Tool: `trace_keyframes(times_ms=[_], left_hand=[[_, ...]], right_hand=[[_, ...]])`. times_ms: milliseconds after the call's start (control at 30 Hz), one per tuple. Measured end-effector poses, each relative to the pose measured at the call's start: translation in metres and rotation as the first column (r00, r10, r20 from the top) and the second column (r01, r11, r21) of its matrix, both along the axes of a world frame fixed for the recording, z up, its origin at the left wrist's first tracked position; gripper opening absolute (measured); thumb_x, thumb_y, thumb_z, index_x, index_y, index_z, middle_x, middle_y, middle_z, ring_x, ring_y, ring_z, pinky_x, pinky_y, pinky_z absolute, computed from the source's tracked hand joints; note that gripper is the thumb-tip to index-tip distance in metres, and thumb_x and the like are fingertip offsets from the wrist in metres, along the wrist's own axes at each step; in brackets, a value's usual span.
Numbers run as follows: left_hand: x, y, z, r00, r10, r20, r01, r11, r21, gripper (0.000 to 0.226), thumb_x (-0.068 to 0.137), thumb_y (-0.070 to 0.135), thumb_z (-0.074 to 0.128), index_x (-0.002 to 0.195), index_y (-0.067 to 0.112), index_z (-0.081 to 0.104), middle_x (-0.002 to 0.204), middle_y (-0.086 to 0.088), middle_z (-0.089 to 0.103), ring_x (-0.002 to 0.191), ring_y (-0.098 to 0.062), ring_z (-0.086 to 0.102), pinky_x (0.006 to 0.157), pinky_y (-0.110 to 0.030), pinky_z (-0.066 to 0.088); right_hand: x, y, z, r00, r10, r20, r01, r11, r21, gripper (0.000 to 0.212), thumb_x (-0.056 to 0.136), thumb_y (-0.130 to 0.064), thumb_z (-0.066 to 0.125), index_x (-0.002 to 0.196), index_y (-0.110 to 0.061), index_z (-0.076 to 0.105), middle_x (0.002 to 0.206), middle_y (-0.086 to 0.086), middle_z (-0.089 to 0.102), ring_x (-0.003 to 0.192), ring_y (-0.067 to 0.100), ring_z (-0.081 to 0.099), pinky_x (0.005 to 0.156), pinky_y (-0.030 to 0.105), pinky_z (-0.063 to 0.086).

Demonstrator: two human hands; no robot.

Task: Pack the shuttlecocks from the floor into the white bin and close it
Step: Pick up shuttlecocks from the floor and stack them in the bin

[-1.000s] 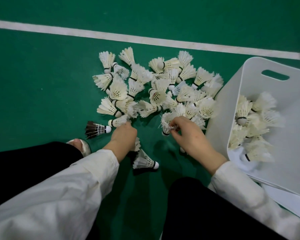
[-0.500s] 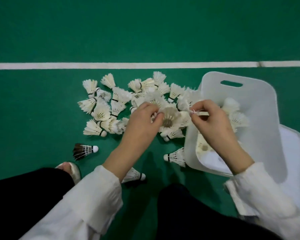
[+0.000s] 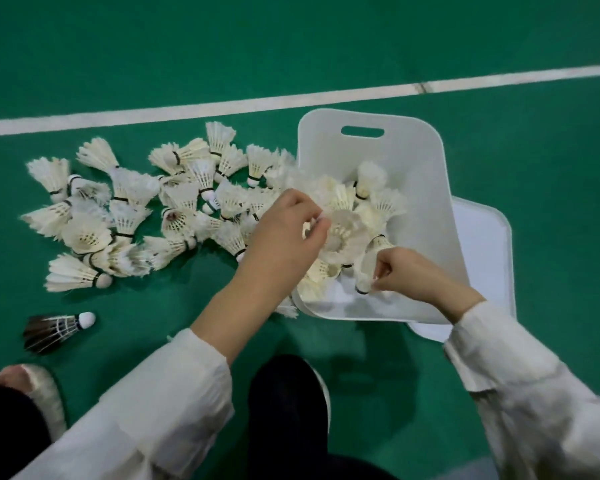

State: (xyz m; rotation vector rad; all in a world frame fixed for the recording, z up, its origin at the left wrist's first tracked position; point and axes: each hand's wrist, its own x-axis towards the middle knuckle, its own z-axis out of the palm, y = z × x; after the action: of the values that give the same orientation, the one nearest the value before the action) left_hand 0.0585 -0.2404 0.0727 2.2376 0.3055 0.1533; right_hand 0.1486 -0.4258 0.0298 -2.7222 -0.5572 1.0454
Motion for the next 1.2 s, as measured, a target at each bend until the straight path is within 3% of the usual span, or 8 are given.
trace_keyframes(times_ms=[200, 300, 400, 600, 733, 967, 1100, 1200], left_hand=[[0.001, 0.006, 0.013, 0.996, 0.043, 0.075, -0.035, 0.993, -0.112, 0.019, 0.091, 0.024, 0.055, 0.087, 0.010, 0.066, 0.092, 0.005, 0.057, 0.081, -0.005, 0.053, 0.075, -0.014, 0.041], [-0.001, 0.004, 0.025, 0.994, 0.025, 0.110, -0.005, 0.984, -0.178, 0.014, 0.090, 0.023, 0.057, 0.086, 0.013, 0.066, 0.091, 0.009, 0.058, 0.081, -0.001, 0.053, 0.074, -0.008, 0.041], [-0.002, -0.001, 0.027, 0.995, -0.048, 0.082, 0.063, 0.981, -0.182, 0.016, 0.089, 0.024, 0.058, 0.090, 0.011, 0.067, 0.096, 0.006, 0.059, 0.084, -0.002, 0.055, 0.077, -0.010, 0.042], [0.002, -0.013, 0.006, 0.987, -0.146, -0.063, 0.136, 0.980, -0.146, 0.019, 0.090, 0.026, 0.057, 0.092, 0.011, 0.067, 0.103, 0.003, 0.056, 0.091, -0.009, 0.055, 0.089, -0.025, 0.045], [0.001, -0.018, -0.001, 0.980, -0.180, -0.089, 0.166, 0.976, -0.143, 0.020, 0.091, 0.026, 0.055, 0.090, 0.010, 0.065, 0.107, 0.004, 0.056, 0.092, -0.010, 0.056, 0.089, -0.028, 0.045], [-0.002, -0.021, -0.003, 0.945, -0.314, -0.094, 0.298, 0.941, -0.158, 0.018, 0.092, 0.023, 0.053, 0.095, 0.009, 0.064, 0.108, 0.009, 0.053, 0.087, -0.005, 0.055, 0.079, -0.018, 0.041], [-0.002, -0.020, -0.003, 0.959, -0.272, -0.074, 0.262, 0.957, -0.126, 0.017, 0.091, 0.028, 0.054, 0.093, 0.014, 0.064, 0.123, 0.011, 0.041, 0.088, -0.002, 0.054, 0.083, -0.015, 0.040], [-0.004, -0.014, -0.003, 0.992, -0.116, -0.051, 0.111, 0.989, -0.094, 0.020, 0.091, 0.033, 0.054, 0.099, 0.018, 0.065, 0.115, 0.009, 0.042, 0.081, 0.002, 0.053, 0.081, -0.015, 0.043]], right_hand=[[0.010, 0.002, -0.039, 0.983, 0.088, -0.160, -0.101, 0.992, -0.075, 0.017, 0.081, -0.002, 0.060, 0.093, -0.012, 0.057, 0.095, 0.005, 0.057, 0.084, 0.021, 0.052, 0.058, 0.018, 0.036], [0.011, 0.000, -0.033, 0.975, 0.080, -0.209, -0.092, 0.995, -0.046, 0.040, 0.082, 0.000, 0.059, 0.120, -0.011, 0.057, 0.121, 0.009, 0.059, 0.106, 0.025, 0.058, 0.085, 0.030, 0.047], [0.011, -0.004, -0.009, 0.988, 0.047, -0.147, -0.040, 0.998, 0.047, 0.042, 0.081, -0.006, 0.066, 0.121, -0.017, 0.058, 0.115, 0.001, 0.060, 0.091, 0.010, 0.057, 0.074, 0.021, 0.040], [0.011, -0.005, 0.043, 0.987, -0.143, 0.070, 0.109, 0.927, 0.358, 0.038, 0.083, -0.011, 0.065, 0.116, -0.027, 0.057, 0.116, -0.013, 0.052, 0.097, 0.011, 0.060, 0.076, 0.022, 0.043], [0.009, 0.004, 0.057, 0.984, -0.171, -0.038, 0.164, 0.818, 0.551, 0.043, 0.085, -0.009, 0.062, 0.121, -0.032, 0.055, 0.126, -0.012, 0.054, 0.084, 0.008, 0.060, 0.078, 0.023, 0.052], [-0.001, 0.020, 0.042, 0.992, 0.037, 0.124, -0.100, 0.826, 0.555, 0.071, 0.083, -0.004, 0.064, 0.131, -0.047, 0.034, 0.125, -0.014, 0.042, 0.088, -0.006, 0.051, 0.080, 0.006, 0.042], [0.005, 0.015, 0.040, 0.964, 0.030, 0.264, -0.150, 0.881, 0.448, 0.035, 0.082, -0.014, 0.067, 0.114, -0.024, 0.059, 0.109, -0.006, 0.055, 0.084, 0.009, 0.055, 0.083, 0.025, 0.047], [0.020, -0.004, 0.035, 0.946, -0.132, 0.296, 0.012, 0.927, 0.375, 0.024, 0.080, -0.019, 0.069, 0.102, -0.018, 0.059, 0.103, -0.004, 0.052, 0.085, 0.015, 0.056, 0.078, 0.029, 0.046]])
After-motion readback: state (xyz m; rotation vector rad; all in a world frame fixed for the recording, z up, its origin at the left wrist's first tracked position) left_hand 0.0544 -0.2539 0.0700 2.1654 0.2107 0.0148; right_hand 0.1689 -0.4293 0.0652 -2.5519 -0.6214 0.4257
